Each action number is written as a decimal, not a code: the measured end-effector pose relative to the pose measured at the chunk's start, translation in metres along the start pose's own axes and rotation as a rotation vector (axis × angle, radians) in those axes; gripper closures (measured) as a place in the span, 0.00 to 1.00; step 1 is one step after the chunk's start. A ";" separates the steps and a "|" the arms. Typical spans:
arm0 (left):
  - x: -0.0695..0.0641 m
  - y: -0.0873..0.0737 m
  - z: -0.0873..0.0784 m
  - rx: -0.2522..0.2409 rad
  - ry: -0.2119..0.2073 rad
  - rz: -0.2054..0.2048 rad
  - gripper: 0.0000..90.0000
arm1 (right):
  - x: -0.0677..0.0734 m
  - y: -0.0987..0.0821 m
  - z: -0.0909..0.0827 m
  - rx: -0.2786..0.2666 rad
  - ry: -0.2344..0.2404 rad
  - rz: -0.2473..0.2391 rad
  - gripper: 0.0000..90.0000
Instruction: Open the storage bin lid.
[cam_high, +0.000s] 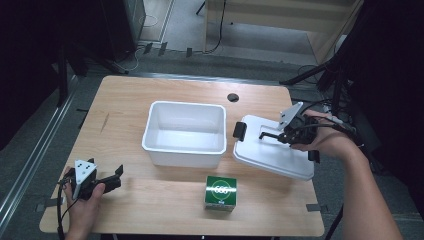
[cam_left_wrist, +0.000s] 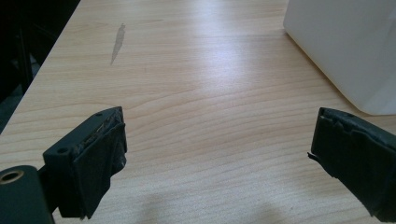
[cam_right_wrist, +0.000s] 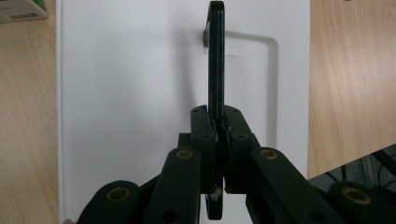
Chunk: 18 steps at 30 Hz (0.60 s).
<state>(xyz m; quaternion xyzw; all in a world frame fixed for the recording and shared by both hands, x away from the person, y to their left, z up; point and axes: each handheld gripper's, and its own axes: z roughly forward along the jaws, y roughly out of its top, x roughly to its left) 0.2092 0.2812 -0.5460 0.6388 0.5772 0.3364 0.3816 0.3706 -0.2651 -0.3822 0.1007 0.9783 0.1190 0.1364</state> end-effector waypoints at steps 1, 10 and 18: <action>0.000 0.000 0.000 0.000 0.000 0.001 0.05 | 0.001 -0.001 0.002 -0.001 0.003 0.003 0.95; -0.001 0.000 0.000 -0.003 0.002 0.001 0.05 | 0.005 -0.007 0.026 0.004 0.031 0.015 0.95; -0.001 0.000 0.000 -0.002 0.002 0.001 0.05 | 0.008 -0.013 0.047 0.015 0.042 0.024 0.95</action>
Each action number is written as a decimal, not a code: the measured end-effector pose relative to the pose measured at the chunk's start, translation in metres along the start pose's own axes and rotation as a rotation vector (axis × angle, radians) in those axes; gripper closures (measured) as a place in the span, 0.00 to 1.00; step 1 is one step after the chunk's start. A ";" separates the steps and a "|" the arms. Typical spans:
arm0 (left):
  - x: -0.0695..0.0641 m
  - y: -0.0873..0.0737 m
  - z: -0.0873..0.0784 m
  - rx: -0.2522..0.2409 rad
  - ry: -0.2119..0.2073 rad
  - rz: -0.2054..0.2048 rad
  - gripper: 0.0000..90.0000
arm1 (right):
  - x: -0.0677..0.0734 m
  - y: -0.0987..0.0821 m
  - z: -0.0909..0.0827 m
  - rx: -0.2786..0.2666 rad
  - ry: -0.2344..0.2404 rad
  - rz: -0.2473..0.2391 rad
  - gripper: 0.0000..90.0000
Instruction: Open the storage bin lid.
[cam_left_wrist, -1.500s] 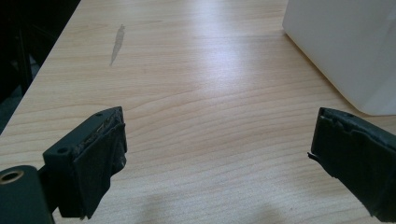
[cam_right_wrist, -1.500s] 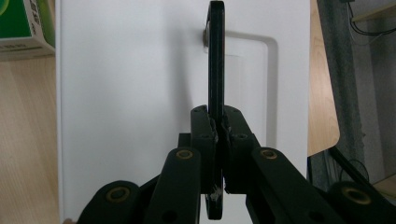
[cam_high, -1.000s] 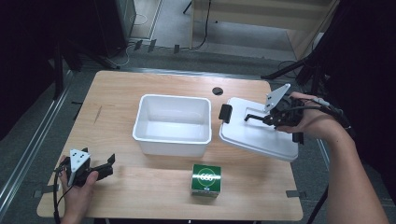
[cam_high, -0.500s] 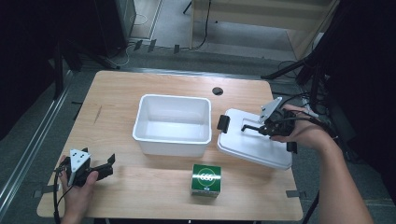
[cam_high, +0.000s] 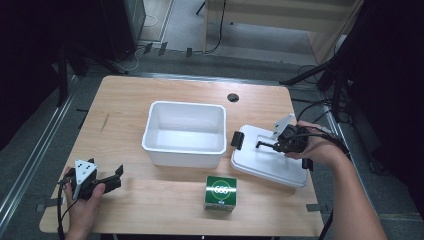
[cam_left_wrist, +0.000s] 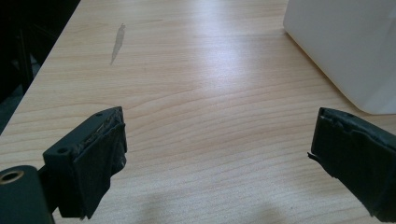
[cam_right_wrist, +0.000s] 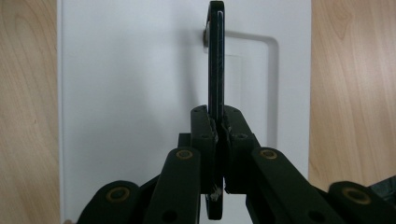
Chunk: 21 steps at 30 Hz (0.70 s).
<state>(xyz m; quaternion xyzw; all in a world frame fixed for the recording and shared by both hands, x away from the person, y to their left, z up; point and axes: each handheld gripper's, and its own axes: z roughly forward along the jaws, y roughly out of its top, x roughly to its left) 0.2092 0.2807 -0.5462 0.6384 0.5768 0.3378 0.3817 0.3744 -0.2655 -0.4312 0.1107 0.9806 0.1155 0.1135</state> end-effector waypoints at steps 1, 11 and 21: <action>0.000 0.000 0.000 0.000 0.000 0.000 0.05 | 0.000 -0.001 0.002 -0.002 0.001 0.005 0.95; 0.000 0.000 0.000 0.001 0.002 0.002 0.05 | 0.003 -0.007 0.019 0.011 0.009 0.012 0.95; -0.001 0.000 0.000 0.001 0.003 0.002 0.05 | 0.006 -0.010 0.024 -0.009 0.018 0.032 0.95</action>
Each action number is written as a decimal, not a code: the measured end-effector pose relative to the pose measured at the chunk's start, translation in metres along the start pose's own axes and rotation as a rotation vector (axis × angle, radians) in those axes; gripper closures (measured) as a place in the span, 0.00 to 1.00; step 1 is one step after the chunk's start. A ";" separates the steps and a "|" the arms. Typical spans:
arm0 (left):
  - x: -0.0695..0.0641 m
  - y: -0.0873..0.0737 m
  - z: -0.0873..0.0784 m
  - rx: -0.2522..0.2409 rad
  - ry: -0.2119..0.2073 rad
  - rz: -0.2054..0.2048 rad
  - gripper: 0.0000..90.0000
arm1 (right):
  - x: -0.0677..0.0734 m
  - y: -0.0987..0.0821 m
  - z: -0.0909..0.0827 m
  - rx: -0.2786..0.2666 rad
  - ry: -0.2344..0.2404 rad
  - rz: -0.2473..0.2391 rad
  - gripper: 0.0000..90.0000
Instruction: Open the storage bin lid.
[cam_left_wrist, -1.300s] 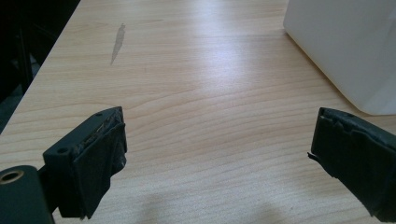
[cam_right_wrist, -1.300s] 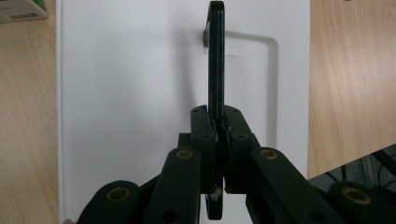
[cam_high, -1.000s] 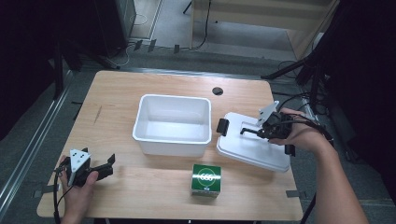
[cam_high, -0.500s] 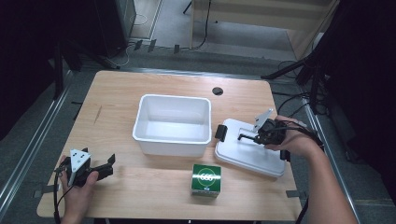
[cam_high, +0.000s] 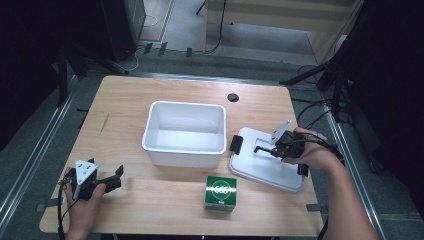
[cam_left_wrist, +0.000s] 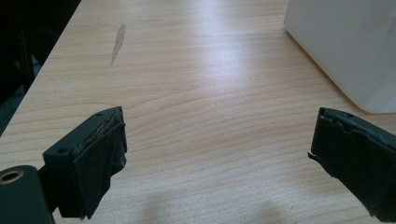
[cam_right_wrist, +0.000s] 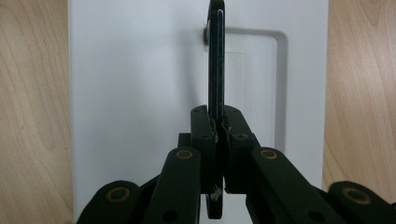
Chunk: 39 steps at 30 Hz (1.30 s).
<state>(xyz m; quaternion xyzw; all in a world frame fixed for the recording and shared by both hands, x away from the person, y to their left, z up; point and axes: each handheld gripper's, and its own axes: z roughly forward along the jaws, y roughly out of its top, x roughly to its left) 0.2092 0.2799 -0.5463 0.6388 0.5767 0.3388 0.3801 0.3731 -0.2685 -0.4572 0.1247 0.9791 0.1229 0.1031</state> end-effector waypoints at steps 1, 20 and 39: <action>0.000 0.000 0.000 0.000 0.000 0.000 0.05 | 0.000 0.000 0.000 0.002 0.001 0.000 0.95; 0.001 0.000 -0.001 -0.008 -0.001 -0.001 0.05 | 0.010 0.020 -0.027 -0.006 0.048 0.047 0.19; 0.002 0.000 -0.001 -0.010 -0.010 -0.009 0.05 | 0.049 0.038 -0.054 -0.036 0.002 0.009 0.00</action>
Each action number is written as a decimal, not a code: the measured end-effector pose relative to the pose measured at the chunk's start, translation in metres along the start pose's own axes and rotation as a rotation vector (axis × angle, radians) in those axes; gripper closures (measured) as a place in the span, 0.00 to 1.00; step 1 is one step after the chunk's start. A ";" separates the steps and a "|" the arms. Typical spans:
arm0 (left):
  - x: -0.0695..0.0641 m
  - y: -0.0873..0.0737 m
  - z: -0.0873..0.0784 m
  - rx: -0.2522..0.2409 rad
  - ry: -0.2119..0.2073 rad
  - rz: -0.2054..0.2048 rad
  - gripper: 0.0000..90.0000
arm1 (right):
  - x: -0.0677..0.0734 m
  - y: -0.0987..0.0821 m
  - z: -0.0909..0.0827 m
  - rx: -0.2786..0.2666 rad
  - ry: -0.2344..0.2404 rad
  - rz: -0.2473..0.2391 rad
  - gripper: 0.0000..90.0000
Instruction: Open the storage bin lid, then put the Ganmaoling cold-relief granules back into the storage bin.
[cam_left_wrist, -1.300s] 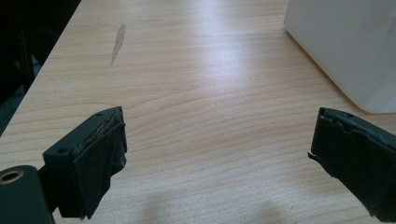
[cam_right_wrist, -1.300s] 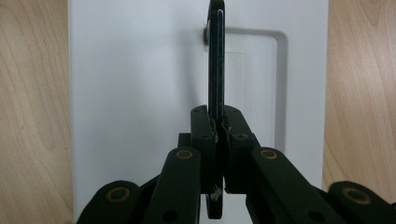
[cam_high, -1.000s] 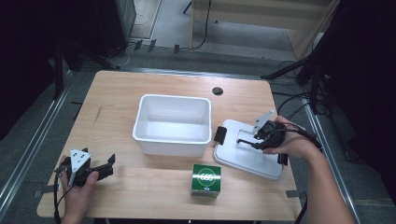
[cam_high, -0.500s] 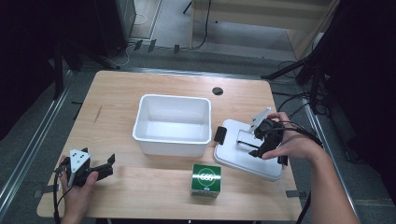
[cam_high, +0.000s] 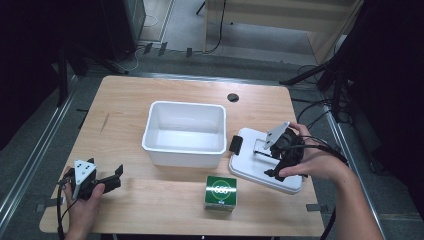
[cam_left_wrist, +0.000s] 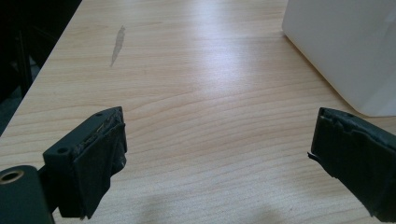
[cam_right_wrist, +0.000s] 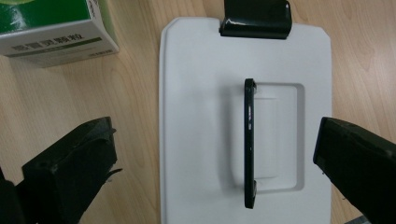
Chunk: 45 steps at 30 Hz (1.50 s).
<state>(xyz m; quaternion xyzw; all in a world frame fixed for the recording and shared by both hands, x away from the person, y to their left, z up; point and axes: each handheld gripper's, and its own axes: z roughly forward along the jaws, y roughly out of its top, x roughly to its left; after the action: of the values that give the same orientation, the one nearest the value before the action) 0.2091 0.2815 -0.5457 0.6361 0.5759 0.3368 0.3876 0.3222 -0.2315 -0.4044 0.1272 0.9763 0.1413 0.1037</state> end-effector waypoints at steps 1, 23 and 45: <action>0.000 0.000 0.000 0.001 0.000 0.001 0.05 | 0.002 0.001 0.000 0.002 -0.001 0.000 0.00; 0.001 0.000 0.000 -0.004 -0.001 -0.005 0.05 | 0.037 0.020 0.009 -0.025 -0.014 -0.008 0.00; 0.001 0.000 0.000 0.001 -0.003 0.001 0.05 | 0.071 0.038 0.027 -0.042 0.055 -0.084 0.00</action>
<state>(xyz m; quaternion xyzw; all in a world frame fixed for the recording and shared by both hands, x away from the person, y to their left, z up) 0.2094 0.2823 -0.5457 0.6370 0.5752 0.3358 0.3881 0.2701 -0.1696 -0.4296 0.0798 0.9801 0.1606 0.0852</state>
